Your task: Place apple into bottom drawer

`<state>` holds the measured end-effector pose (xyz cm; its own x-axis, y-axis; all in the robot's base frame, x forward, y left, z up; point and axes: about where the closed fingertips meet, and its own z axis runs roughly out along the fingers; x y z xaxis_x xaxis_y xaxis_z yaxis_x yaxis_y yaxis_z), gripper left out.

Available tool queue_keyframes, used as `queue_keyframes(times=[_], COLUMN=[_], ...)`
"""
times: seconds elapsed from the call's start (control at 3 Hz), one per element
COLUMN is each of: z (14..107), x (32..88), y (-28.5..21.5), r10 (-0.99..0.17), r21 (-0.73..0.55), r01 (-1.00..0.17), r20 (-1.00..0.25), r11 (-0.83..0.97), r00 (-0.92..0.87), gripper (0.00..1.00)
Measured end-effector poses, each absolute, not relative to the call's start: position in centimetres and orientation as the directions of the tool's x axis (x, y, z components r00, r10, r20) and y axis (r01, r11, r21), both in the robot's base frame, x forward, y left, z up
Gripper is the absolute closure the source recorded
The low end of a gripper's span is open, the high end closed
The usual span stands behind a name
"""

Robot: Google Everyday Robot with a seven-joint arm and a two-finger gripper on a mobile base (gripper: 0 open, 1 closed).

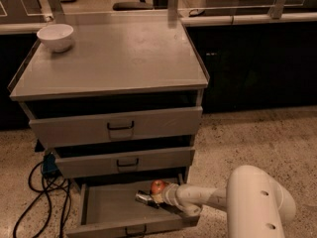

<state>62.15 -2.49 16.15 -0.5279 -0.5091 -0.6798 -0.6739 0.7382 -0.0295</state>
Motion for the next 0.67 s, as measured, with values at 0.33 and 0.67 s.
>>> queue_keyframes(times=[0.33,0.67], z=[15.95,15.95], x=[62.27,62.27], y=[-2.47,-2.47], r10=[-0.511,-0.511], r21=[-0.028,-0.028], r01=[-0.675,-0.675], r20=[-0.676,-0.676], r11=[0.737,0.737], r00=[-0.530,-0.530], gripper=[0.86,0.64])
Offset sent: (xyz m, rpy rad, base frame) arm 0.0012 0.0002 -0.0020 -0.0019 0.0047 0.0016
